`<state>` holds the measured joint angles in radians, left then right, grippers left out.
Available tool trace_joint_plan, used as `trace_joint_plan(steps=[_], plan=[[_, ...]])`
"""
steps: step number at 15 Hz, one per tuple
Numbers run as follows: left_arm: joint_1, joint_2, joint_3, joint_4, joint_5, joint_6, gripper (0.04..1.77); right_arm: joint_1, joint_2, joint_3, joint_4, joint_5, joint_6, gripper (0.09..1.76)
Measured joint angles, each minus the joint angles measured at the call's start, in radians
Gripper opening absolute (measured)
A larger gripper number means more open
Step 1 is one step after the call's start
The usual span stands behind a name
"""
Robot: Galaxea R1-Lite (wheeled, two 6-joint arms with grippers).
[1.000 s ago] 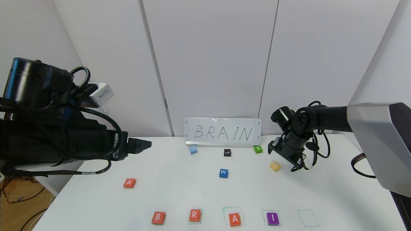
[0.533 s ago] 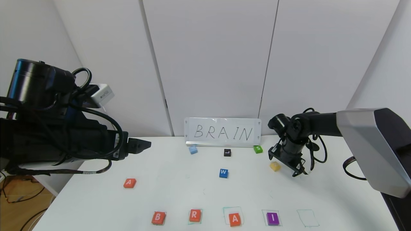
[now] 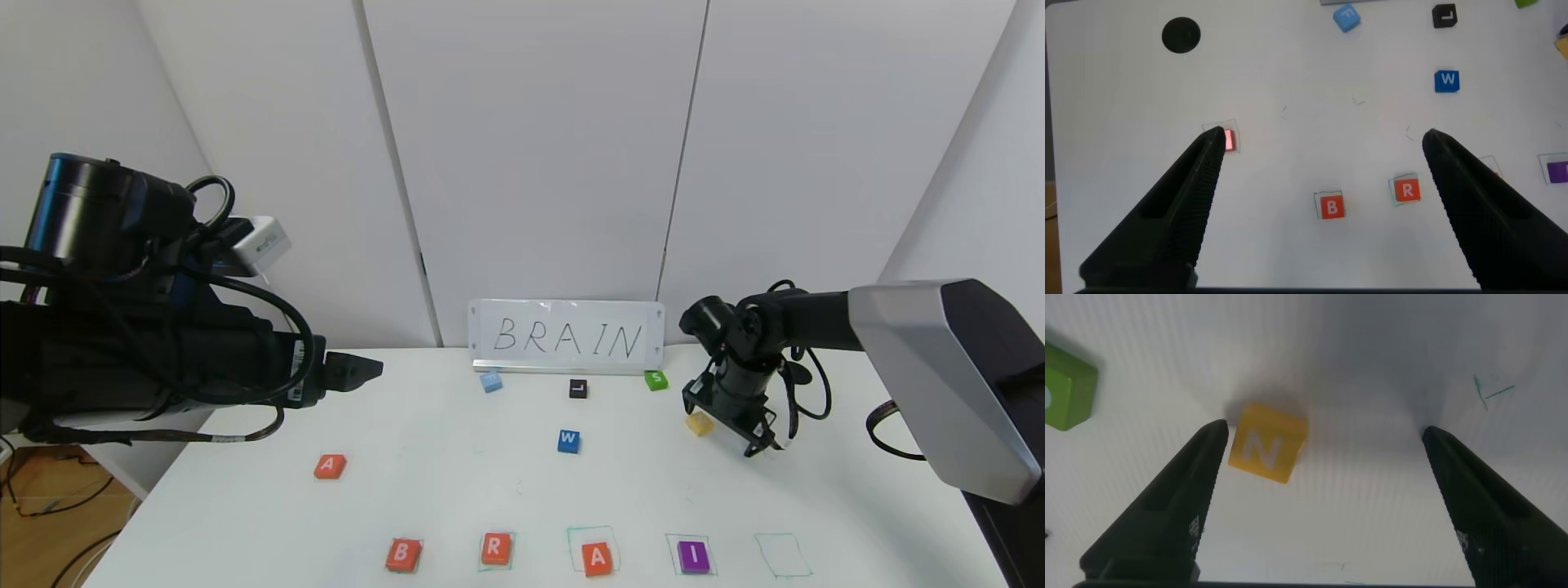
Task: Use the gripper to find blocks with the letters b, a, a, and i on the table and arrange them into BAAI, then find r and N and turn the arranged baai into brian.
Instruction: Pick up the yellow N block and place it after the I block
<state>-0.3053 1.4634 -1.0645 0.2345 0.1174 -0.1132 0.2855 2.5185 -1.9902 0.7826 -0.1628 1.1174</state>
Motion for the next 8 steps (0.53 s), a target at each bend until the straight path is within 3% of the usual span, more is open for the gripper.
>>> trace_joint_plan(steps=[8], plan=[[0.003,0.001,-0.002,0.0,0.0,0.0,1.72,0.015,0.001,0.001,0.052,-0.005,0.041,1.71]])
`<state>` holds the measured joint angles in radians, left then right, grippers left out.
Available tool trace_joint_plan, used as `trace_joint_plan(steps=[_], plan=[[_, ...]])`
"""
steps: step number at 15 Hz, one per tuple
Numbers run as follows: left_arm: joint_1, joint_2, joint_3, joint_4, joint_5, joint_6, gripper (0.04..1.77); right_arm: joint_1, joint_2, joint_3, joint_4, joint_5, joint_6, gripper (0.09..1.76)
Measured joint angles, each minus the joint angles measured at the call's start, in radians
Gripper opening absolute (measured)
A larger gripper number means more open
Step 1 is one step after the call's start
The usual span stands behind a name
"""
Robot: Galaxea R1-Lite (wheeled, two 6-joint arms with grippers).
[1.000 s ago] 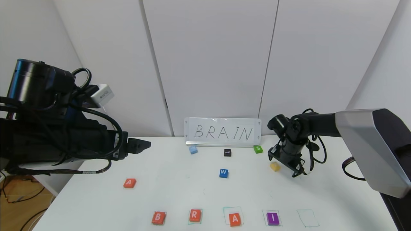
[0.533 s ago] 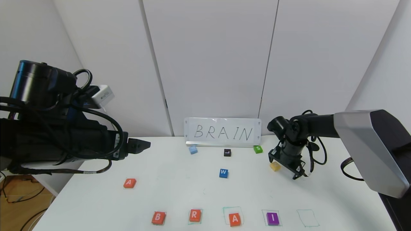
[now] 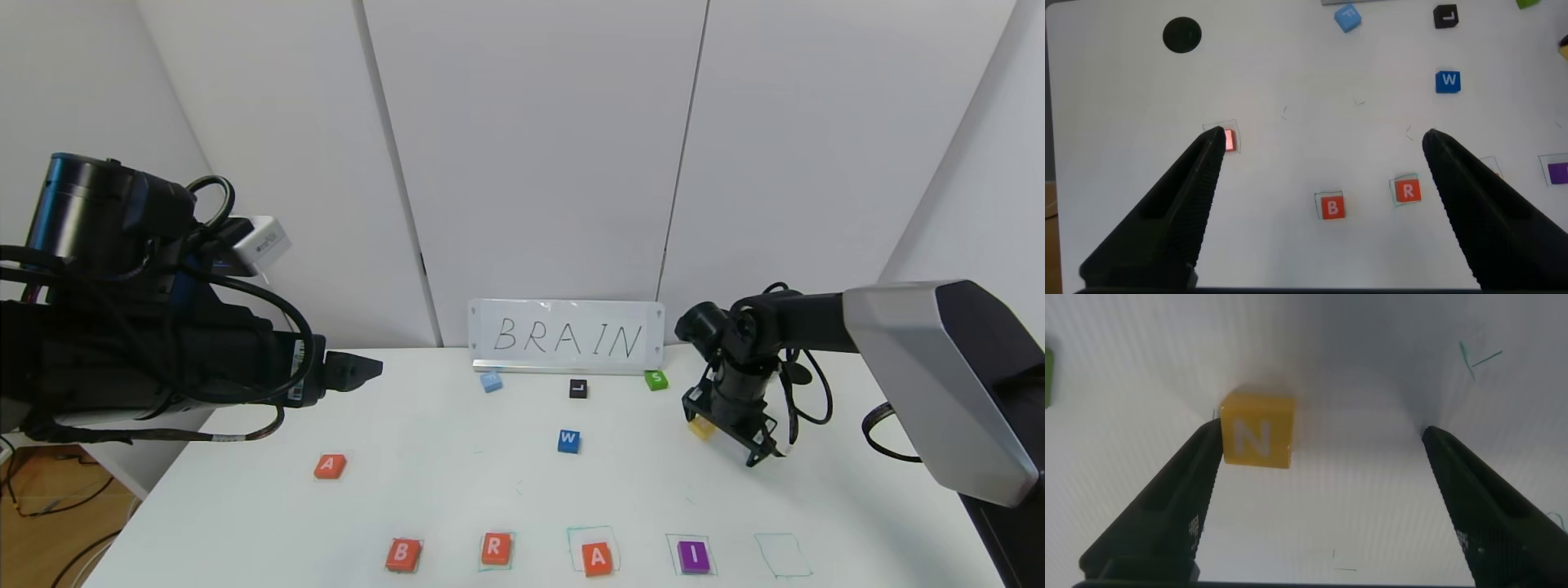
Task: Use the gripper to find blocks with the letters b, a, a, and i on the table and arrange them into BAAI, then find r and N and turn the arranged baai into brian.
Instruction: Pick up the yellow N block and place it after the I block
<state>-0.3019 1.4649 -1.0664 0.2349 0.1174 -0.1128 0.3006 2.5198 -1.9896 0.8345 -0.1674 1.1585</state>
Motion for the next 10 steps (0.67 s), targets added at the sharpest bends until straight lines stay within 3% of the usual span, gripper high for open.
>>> trace_joint_plan(steps=[7,10], plan=[[0.0,-0.001,0.0,0.0,0.0,0.0,1.72,0.0,0.0,0.0,0.001,0.0,0.001,1.71],[0.001,-0.001,0.0,0.0,0.0,0.0,1.72,0.0,0.001,0.0,0.002,-0.001,0.0,1.19]])
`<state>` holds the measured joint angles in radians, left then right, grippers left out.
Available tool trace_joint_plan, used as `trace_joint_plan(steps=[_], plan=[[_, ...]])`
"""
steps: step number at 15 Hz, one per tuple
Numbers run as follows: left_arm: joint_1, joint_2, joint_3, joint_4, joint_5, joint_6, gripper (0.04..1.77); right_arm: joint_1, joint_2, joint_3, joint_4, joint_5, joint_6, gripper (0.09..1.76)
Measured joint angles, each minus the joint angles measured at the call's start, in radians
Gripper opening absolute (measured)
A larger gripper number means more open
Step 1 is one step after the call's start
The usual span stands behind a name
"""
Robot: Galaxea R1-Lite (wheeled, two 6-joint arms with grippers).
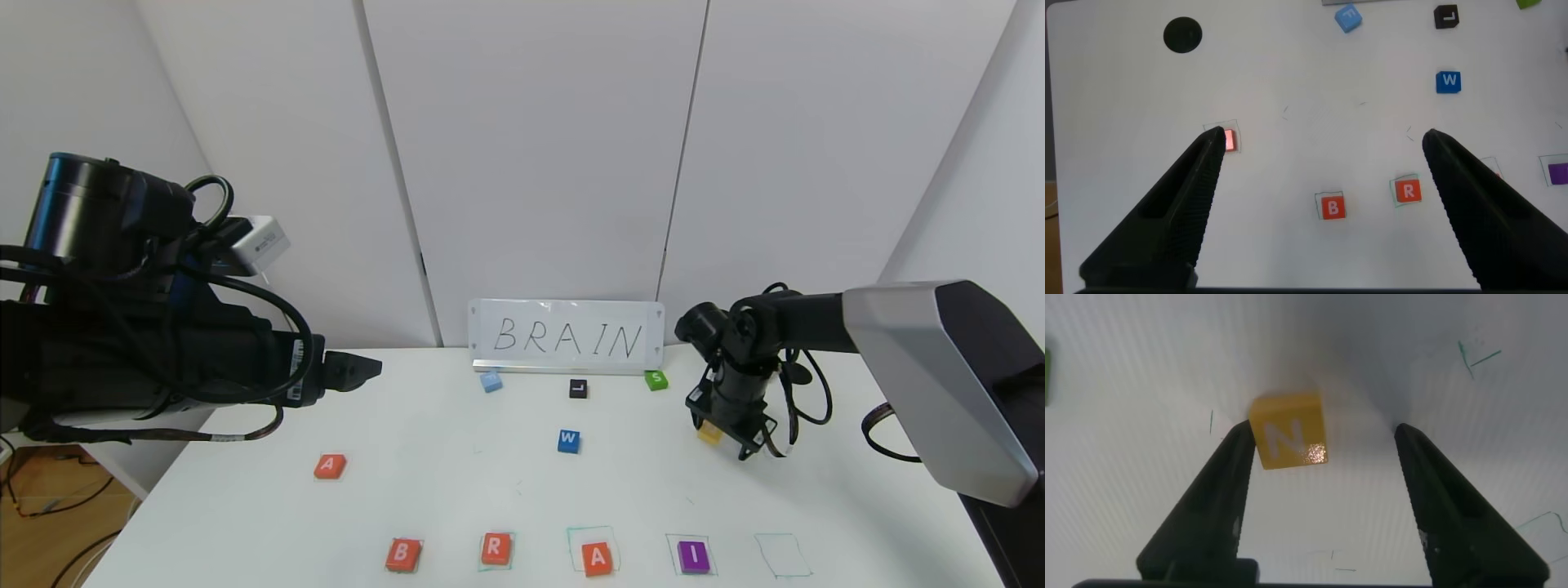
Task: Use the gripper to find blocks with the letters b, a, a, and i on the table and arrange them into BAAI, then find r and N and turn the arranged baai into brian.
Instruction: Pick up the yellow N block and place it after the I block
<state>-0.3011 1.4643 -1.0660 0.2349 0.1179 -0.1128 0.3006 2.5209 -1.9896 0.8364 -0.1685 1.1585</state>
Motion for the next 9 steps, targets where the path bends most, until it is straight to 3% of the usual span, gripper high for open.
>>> trace_joint_plan(steps=[4,5,9], plan=[[0.003,0.0,-0.001,0.0,0.0,0.001,1.72,0.001,0.004,0.0,-0.001,0.0,-0.002,0.76],[0.003,0.0,-0.001,0.0,0.0,0.001,1.72,0.001,0.004,0.0,0.0,0.0,-0.002,0.54],[0.003,0.0,-0.002,0.0,0.0,0.001,1.72,0.001,0.004,0.0,0.0,0.0,-0.003,0.54]])
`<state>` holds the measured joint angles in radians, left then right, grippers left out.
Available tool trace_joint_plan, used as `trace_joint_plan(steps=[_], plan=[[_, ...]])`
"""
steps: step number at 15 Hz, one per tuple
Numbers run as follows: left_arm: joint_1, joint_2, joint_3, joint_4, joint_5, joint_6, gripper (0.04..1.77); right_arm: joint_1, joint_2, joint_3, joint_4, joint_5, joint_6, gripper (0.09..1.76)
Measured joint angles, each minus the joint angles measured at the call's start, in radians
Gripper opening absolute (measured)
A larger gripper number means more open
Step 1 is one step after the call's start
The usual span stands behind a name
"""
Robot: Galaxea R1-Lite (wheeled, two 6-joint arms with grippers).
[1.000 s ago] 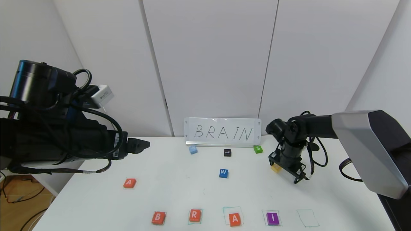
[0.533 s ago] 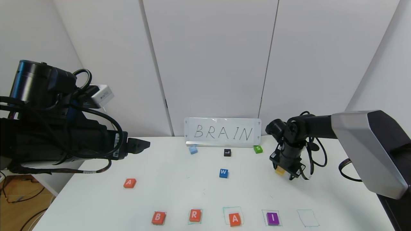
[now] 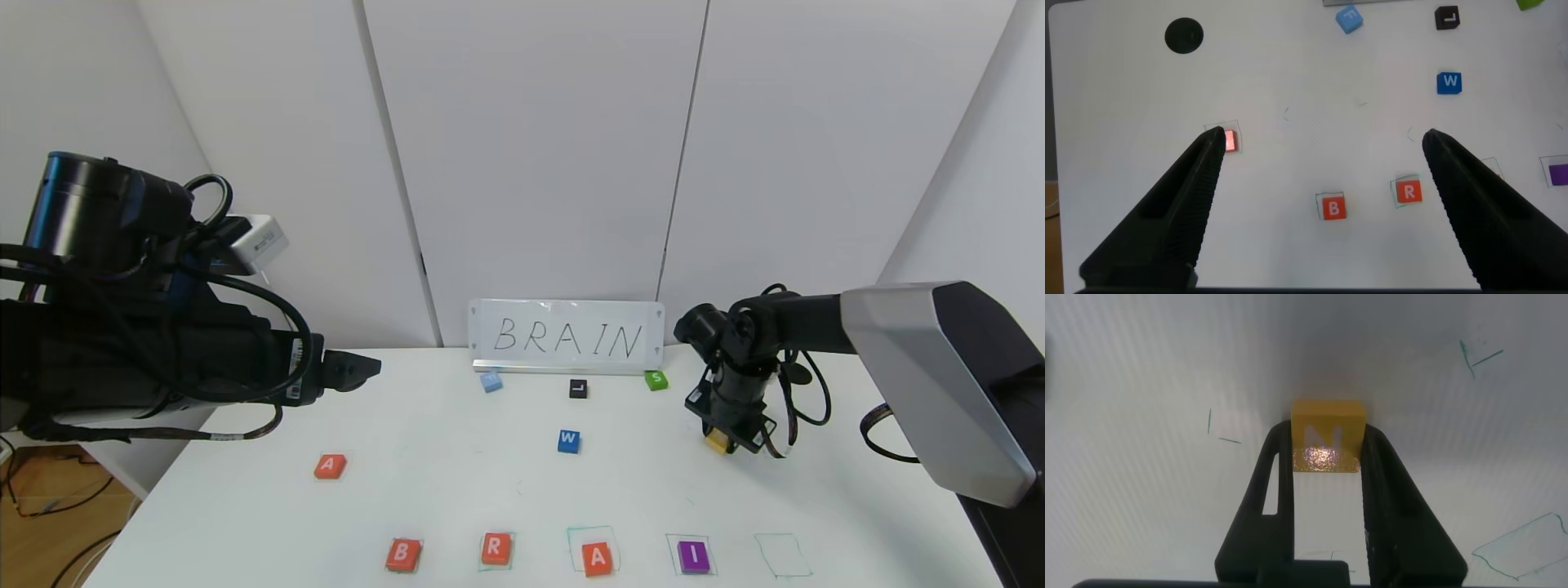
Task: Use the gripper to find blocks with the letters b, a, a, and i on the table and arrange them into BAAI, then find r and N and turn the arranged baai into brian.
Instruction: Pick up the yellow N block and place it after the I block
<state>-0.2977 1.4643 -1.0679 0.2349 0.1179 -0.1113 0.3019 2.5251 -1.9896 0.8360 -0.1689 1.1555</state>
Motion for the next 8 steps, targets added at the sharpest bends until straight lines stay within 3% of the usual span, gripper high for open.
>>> trace_joint_plan(steps=[8], plan=[[0.003,-0.006,0.001,0.0,-0.001,0.005,1.72,0.0,-0.101,0.019,0.086,-0.014,-0.088,0.54]])
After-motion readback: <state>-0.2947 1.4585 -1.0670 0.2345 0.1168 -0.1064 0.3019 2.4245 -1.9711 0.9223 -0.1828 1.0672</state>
